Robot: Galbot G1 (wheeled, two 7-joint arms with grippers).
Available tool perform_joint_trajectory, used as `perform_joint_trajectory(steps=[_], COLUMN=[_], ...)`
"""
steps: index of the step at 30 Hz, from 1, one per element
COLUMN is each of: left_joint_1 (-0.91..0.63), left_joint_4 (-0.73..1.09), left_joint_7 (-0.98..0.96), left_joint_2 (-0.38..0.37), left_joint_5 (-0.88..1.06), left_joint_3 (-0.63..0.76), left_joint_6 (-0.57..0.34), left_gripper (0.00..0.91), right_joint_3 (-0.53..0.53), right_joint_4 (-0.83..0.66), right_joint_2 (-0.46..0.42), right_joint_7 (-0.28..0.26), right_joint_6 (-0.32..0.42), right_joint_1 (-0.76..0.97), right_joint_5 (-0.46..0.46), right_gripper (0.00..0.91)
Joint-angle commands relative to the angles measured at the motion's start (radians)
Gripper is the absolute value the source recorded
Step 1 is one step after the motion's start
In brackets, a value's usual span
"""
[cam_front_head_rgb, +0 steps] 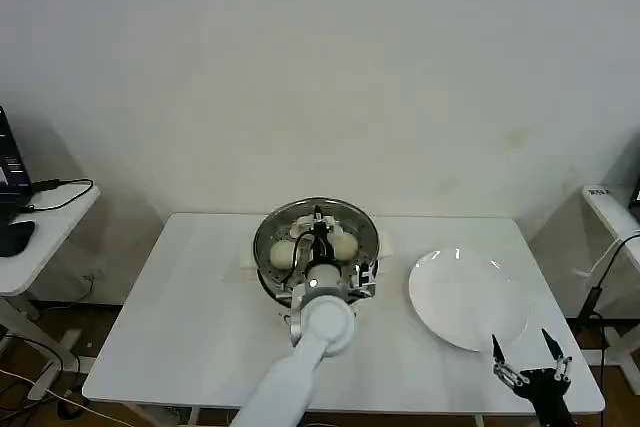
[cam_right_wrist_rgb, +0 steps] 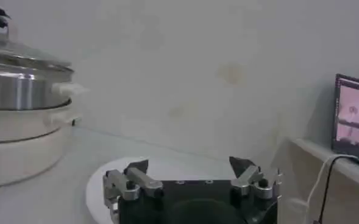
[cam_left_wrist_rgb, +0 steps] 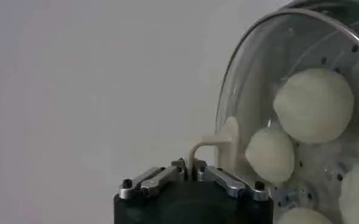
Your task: Take steamed baozi put them in steamer then cover it.
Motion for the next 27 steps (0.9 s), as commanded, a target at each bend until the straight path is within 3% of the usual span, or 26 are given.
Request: perform_joint_trajectory(steps=[1, 27], left_joint_1=[0.003, -0.007], left_joint_4=[0.001, 0.033], left_joint_7=[-0.004, -0.023], left_joint_2=[-0.001, -0.003], left_joint_5=[0.003, 0.002], left_joint_3=[0.0, -0.012], left_joint_6=[-0.002, -0.013], left_gripper=[0.0, 0.0], right_joint_3=[-0.002, -0.009], right_joint_4=[0.002, 0.001], right_joint_2=[-0.001, -0.002], right_joint_7=[-0.001, -0.004], right_joint_6=[0.0, 0.004], right_joint_1=[-0.001, -0.001], right_joint_5=[0.002, 0.006], right_gripper=[0.907, 0.907])
